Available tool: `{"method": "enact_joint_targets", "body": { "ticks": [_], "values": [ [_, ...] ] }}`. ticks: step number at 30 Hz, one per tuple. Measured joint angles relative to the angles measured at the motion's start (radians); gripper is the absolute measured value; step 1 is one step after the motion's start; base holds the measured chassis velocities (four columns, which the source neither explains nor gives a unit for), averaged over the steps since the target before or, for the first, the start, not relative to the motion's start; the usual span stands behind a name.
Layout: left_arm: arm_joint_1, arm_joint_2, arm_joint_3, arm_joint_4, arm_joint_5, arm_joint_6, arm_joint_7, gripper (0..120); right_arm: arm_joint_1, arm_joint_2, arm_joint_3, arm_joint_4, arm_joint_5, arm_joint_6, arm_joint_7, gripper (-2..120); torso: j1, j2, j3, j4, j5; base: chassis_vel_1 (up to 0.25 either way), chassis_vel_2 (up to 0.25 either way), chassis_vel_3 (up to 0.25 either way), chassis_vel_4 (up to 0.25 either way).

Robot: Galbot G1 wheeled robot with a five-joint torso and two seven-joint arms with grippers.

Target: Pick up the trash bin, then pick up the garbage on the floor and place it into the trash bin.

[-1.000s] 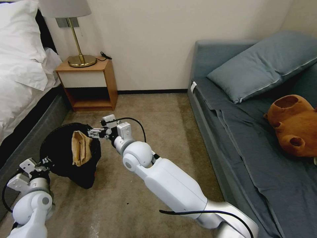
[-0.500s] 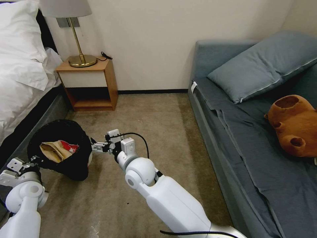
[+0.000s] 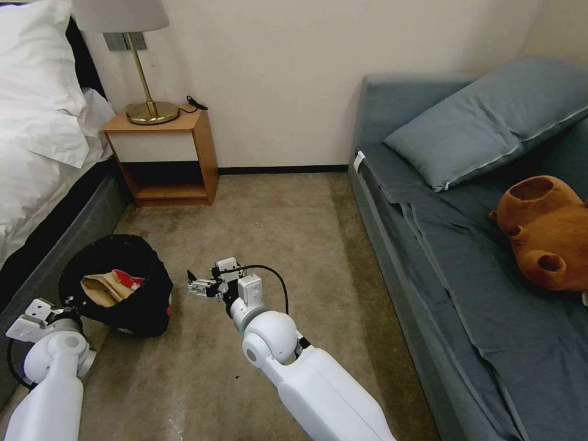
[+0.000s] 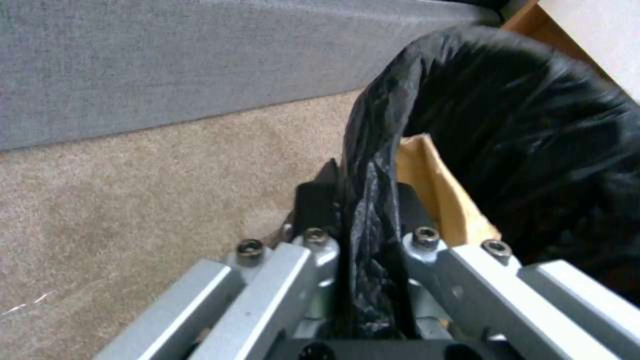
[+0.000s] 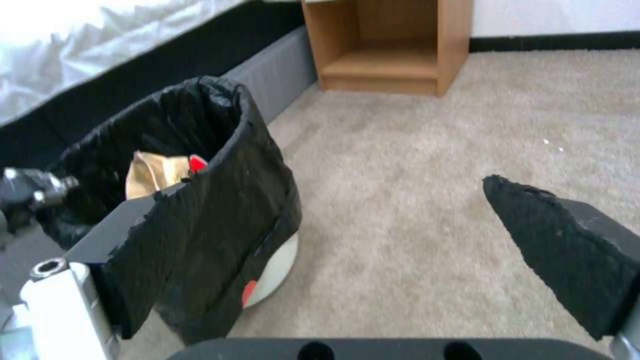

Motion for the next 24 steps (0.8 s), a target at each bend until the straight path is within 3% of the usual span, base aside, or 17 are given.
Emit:
{"method": "enact_joint_targets", "body": {
  "ticks": [14, 19, 24],
  "values": [
    [0.031, 0.007, -0.008, -0.079, 0.025, 0.016, -0.016, 61, -0.02, 0.0, -0.012, -0.006, -0.022, 0.02, -0.005, 100, 0.0, 0.0, 0.0, 0.0001, 0.0002, 0.0, 0.0, 0.0, 0.0],
    [0.068, 0.014, -0.022, -0.119, 0.127, 0.016, -0.019, 82, -0.026, 0.0, -0.012, -0.005, -0.015, 0.033, 0.001, 100, 0.0, 0.0, 0.0, 0.0002, 0.0001, 0.0, 0.0, 0.0, 0.0],
    [0.099, 0.025, -0.039, -0.154, 0.182, 0.017, -0.025, 97, -0.028, 0.0, -0.009, -0.007, -0.011, 0.036, 0.01, 100, 0.0, 0.0, 0.0, 0.0001, 0.0002, 0.0, 0.0, 0.0, 0.0]
  ]
}}
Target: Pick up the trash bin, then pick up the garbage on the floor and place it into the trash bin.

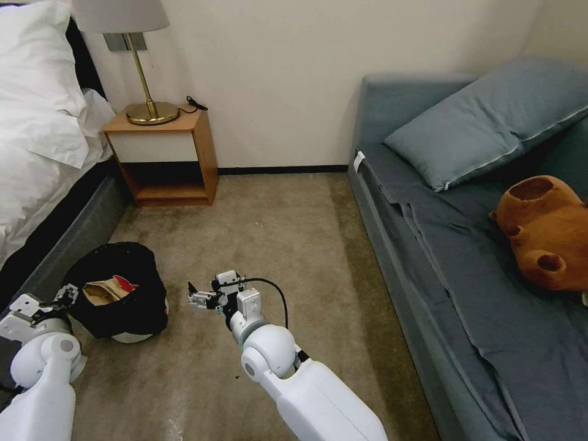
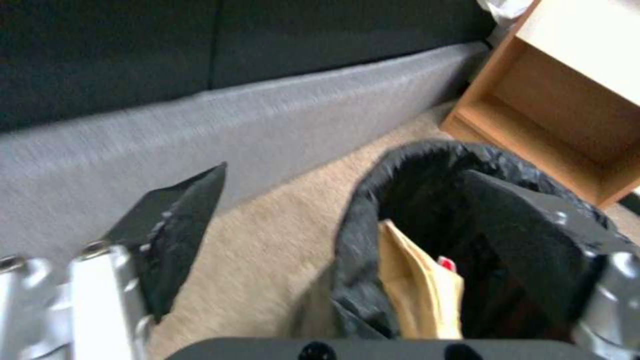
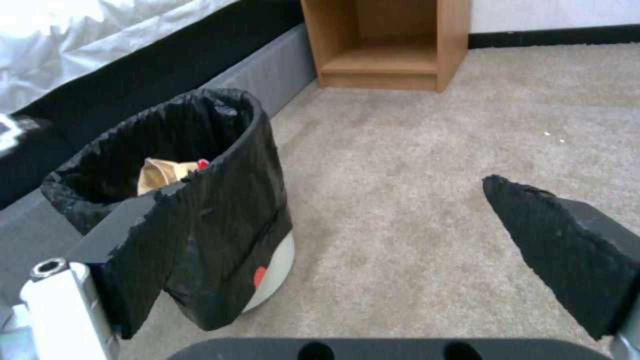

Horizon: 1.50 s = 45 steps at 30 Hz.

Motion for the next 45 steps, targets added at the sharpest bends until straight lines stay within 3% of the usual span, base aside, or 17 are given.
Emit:
{"method": "enact_joint_targets", "body": {
  "ticks": [1, 2, 3, 4, 6, 7, 9, 19, 25, 29, 30, 31, 33, 36, 45],
  "values": [
    [0.0, 0.0, 0.0, 0.0, 0.0, 0.0, 0.0, 97, 0.0, 0.0, 0.0, 0.0, 0.0, 0.0, 0.0, 100, 0.0, 0.0, 0.0, 0.0, 0.0, 0.0, 0.0, 0.0, 0.0],
    [0.011, 0.003, -0.006, -0.009, 0.046, -0.002, 0.003, 99, 0.0, 0.0, 0.002, -0.004, 0.0, 0.0, 0.005, 100, 0.0, 0.0, 0.0, -0.0001, 0.0, 0.0, 0.0, 0.0, 0.0],
    [0.029, 0.007, -0.015, -0.013, 0.169, -0.033, 0.032, 100, 0.0, 0.0, 0.003, -0.01, 0.002, 0.0, 0.013, 100, 0.0, 0.0, 0.0, 0.0, -0.0001, 0.0, 0.0, 0.0, 0.0],
    [0.029, 0.007, -0.015, -0.013, 0.169, -0.033, 0.032, 100, 0.0, 0.0, 0.003, -0.01, 0.002, 0.0, 0.013, 100, 0.0, 0.0, 0.0, 0.0, -0.0001, 0.0, 0.0, 0.0, 0.0],
    [0.05, 0.011, -0.023, -0.018, 0.309, -0.088, 0.078, 100, 0.004, 0.0, 0.005, -0.018, 0.008, -0.002, 0.026, 100, 0.0, 0.0, 0.0, 0.0002, -0.0002, 0.0, 0.0, 0.0, 0.0],
    [0.05, 0.011, -0.023, -0.018, 0.309, -0.088, 0.078, 100, 0.004, 0.0, 0.005, -0.018, 0.008, -0.002, 0.026, 100, 0.0, 0.0, 0.0, 0.0002, -0.0002, 0.0, 0.0, 0.0, 0.0],
    [0.1, 0.018, -0.014, -0.066, 0.427, -0.138, 0.164, 100, 0.015, 0.0, 0.017, -0.036, 0.032, -0.005, 0.049, 100, 0.0, 0.0, 0.0, 0.0003, -0.0002, 0.0, 0.0, 0.0, 0.0],
    [0.12, 0.035, 0.056, -0.147, 0.503, -0.139, 0.248, 100, 0.045, -0.001, 0.061, -0.053, 0.072, -0.003, 0.061, 100, 0.0, 0.0, 0.0, 0.0, 0.0, 0.0, 0.0, 0.0, 0.0],
    [0.12, 0.071, 0.152, -0.178, 0.537, -0.089, 0.303, 100, 0.088, -0.053, 0.158, -0.099, 0.092, -0.004, 0.098, 100, 0.0, 0.0, 0.0, 0.0, 0.0001, 0.0, 0.0, 0.0, 0.0],
    [0.101, 0.077, 0.197, -0.181, 0.541, -0.071, 0.305, 100, 0.092, -0.081, 0.193, -0.114, 0.096, -0.005, 0.101, 100, 0.0, 0.0, 0.0, 0.0, 0.0001, 0.0, 0.0, 0.0, 0.0],
    [0.083, 0.079, 0.232, -0.183, 0.541, -0.059, 0.304, 100, 0.092, -0.099, 0.212, -0.121, 0.099, -0.005, 0.101, 100, 0.0, 0.0, 0.0, -0.0002, 0.0001, 0.0, 0.0, 0.0, 0.0],
    [0.083, 0.079, 0.232, -0.183, 0.541, -0.059, 0.304, 100, 0.092, -0.099, 0.212, -0.121, 0.099, -0.005, 0.101, 100, 0.0, 0.0, 0.0, -0.0002, 0.0001, 0.0, 0.0, 0.0, 0.0],
    [0.054, 0.079, 0.297, -0.188, 0.539, -0.04, 0.299, 100, 0.088, -0.127, 0.243, -0.128, 0.105, 0.0, 0.093, 100, 0.0, 0.0, 0.0, -0.0003, 0.0001, 0.0, 0.0, 0.0, 0.0],
    [0.041, 0.076, 0.338, -0.192, 0.539, -0.032, 0.296, 100, 0.084, -0.142, 0.258, -0.129, 0.107, 0.007, 0.083, 100, 0.0, 0.0, 0.0, -0.0002, 0.0002, 0.0, 0.0, 0.0, 0.0],
    [0.033, 0.057, 0.375, -0.192, 0.559, -0.029, 0.286, 100, 0.065, -0.164, 0.278, -0.125, 0.109, 0.016, 0.077, 100, 0.0, 0.0, 0.0, 0.0, 0.0002, 0.0, 0.0, 0.0, 0.0]
  ]
}}
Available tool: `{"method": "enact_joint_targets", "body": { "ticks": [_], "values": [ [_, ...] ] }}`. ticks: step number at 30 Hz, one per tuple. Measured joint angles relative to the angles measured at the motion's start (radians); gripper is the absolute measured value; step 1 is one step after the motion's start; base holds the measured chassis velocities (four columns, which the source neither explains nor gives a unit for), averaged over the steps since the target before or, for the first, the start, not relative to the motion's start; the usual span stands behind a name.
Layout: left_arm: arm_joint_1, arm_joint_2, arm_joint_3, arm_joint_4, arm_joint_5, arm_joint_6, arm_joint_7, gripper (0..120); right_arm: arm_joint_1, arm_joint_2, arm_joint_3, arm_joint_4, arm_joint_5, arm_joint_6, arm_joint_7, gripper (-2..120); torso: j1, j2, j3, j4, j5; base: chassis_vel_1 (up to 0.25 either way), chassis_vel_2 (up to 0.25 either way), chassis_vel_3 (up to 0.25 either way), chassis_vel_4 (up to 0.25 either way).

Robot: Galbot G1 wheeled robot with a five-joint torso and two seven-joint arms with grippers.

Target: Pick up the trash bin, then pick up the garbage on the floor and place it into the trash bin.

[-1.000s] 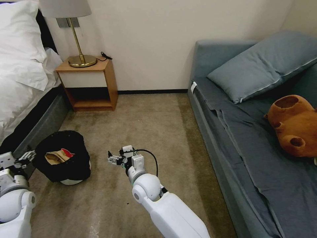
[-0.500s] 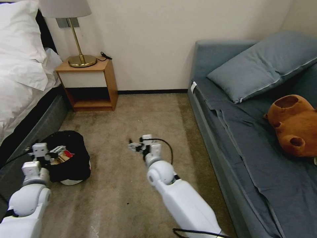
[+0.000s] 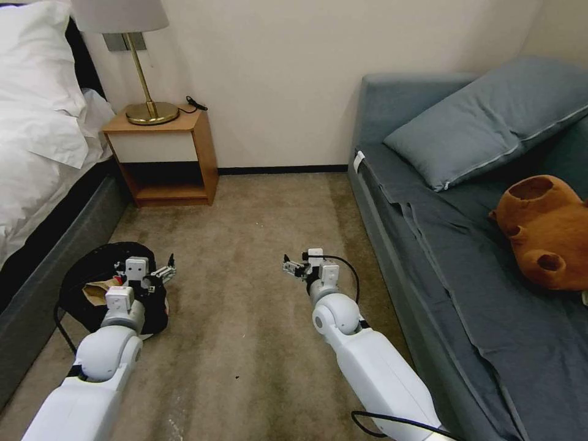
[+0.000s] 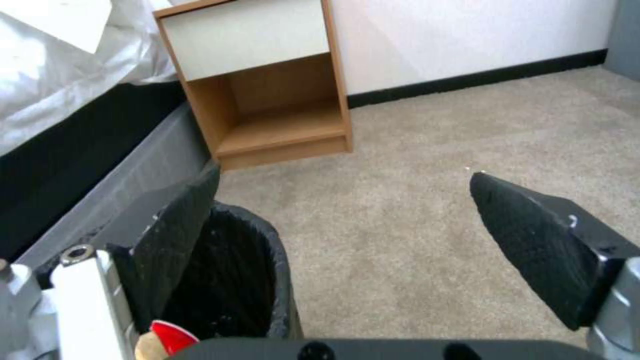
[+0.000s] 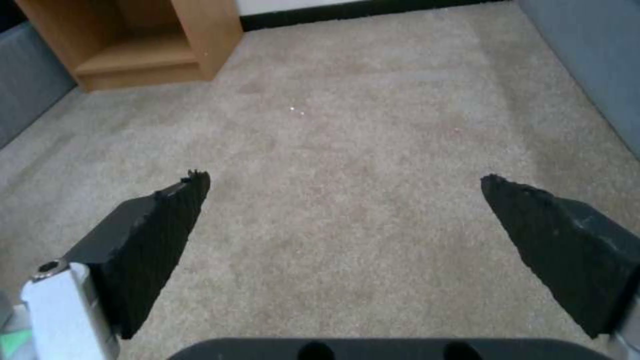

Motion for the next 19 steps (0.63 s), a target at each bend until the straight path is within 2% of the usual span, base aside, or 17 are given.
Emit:
{"method": "enact_joint_targets", "body": {
  "ticks": [19],
  "values": [
    [0.002, -0.002, -0.004, 0.001, -0.001, 0.001, -0.003, 100, -0.002, 0.001, -0.002, 0.003, -0.002, 0.001, -0.001, 100, 0.0, 0.0, 0.0, 0.0, -0.0002, 0.0, 0.0, 0.0, 0.0]
  ]
}}
